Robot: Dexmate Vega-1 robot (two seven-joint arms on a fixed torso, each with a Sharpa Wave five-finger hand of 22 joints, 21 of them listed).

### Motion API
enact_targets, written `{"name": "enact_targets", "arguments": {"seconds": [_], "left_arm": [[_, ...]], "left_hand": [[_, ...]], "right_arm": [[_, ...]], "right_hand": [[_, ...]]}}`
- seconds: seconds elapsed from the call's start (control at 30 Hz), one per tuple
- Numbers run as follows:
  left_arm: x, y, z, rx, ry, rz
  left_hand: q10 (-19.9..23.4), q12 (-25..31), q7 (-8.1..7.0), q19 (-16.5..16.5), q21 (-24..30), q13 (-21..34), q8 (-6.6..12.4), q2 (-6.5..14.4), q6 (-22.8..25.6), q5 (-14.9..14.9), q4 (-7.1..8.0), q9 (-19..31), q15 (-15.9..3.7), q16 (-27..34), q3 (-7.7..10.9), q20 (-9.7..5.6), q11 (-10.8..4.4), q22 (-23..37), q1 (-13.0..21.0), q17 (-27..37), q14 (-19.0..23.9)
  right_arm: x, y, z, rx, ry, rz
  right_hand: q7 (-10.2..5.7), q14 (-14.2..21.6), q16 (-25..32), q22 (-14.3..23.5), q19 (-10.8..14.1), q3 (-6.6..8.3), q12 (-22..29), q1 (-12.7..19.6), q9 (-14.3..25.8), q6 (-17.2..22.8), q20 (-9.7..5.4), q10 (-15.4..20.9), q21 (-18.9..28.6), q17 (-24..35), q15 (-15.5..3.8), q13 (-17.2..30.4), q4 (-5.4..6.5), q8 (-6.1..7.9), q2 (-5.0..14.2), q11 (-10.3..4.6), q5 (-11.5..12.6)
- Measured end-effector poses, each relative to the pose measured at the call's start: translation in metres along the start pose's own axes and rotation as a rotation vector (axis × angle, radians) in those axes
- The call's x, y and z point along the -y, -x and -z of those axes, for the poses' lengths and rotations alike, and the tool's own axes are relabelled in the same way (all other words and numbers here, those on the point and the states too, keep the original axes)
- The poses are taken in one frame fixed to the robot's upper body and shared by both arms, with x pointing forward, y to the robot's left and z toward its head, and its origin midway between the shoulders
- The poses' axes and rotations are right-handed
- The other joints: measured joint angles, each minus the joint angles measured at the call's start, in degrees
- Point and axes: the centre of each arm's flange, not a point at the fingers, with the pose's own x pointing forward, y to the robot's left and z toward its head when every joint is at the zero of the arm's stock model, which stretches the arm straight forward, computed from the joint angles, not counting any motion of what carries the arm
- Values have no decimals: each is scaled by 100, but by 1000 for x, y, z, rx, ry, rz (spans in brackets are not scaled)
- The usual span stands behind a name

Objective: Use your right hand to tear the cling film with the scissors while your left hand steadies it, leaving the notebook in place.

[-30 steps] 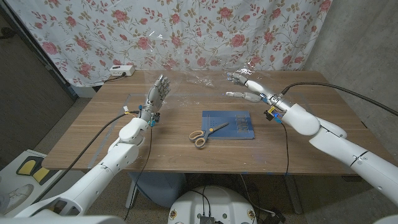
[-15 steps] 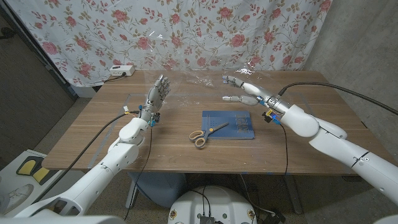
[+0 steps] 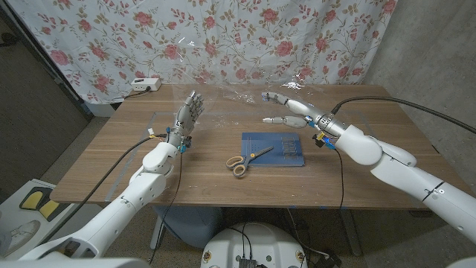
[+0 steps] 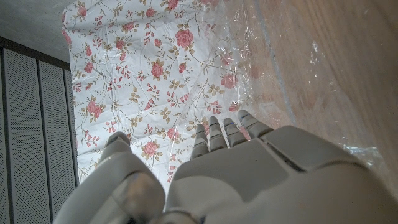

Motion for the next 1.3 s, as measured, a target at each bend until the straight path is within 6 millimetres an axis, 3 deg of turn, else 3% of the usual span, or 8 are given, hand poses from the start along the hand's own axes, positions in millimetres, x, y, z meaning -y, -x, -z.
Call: {"name": "enact_targets", "arguments": {"seconds": [0.53, 1.3], "left_arm": [[0, 5, -1, 4, 4, -6], [-1, 12, -5, 16, -1, -7]], "left_hand": [[24, 0, 31, 0, 0, 0, 0, 0, 91, 0, -24, 0, 0, 0, -24, 0, -21, 0, 0, 0, 0], [84, 0, 31, 0, 0, 0, 0, 22, 91, 0, -48, 0, 0, 0, 0, 0, -1, 0, -22, 14, 0]], "right_arm": [[-2, 2, -14, 42, 10, -20], [-16, 5, -35, 105, -3, -31]], "right_hand": [[-17, 103, 39, 0, 108, 16, 0, 74, 0, 117, -11, 115, 12, 1, 14, 31, -17, 45, -31, -23, 0], [-95, 471, 120, 0, 375, 63, 78, 257, -15, 639, -29, 665, 34, 2, -5, 31, -1, 194, -64, -108, 0]]}}
